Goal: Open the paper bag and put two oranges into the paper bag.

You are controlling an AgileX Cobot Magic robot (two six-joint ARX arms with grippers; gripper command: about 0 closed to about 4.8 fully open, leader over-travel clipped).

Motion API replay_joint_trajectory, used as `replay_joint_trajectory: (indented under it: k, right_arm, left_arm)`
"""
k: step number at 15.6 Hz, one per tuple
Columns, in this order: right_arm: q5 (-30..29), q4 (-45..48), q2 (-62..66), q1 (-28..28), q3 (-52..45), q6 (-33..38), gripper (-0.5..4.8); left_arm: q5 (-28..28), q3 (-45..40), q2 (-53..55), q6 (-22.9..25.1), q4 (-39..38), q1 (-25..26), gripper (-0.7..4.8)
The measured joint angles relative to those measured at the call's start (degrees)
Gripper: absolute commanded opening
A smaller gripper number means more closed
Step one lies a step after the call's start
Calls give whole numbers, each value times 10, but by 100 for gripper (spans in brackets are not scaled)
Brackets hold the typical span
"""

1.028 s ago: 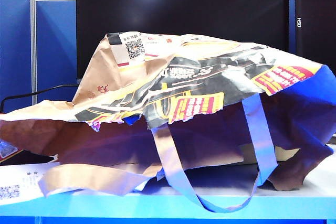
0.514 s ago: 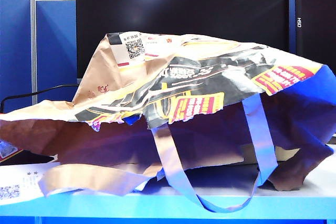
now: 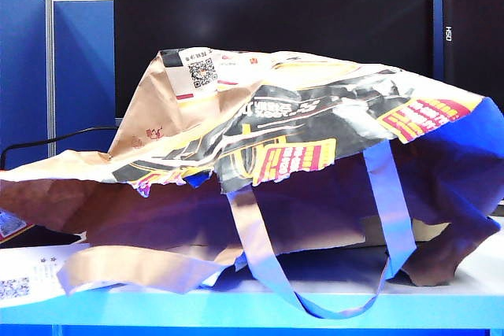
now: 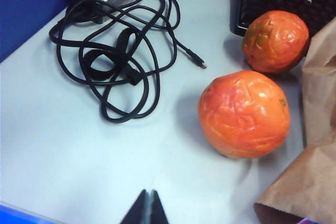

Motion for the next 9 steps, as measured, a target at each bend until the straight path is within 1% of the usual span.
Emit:
replay_joint_trajectory:
  k: [3,9]
  right_arm:
    - [-51,20,0,0,0,0,479]
    - [-55,15,0,0,0,0,479]
  left_arm:
    - [0,0,0,0,0,0,-5]
    - [1,0,0,0,0,0,-5]
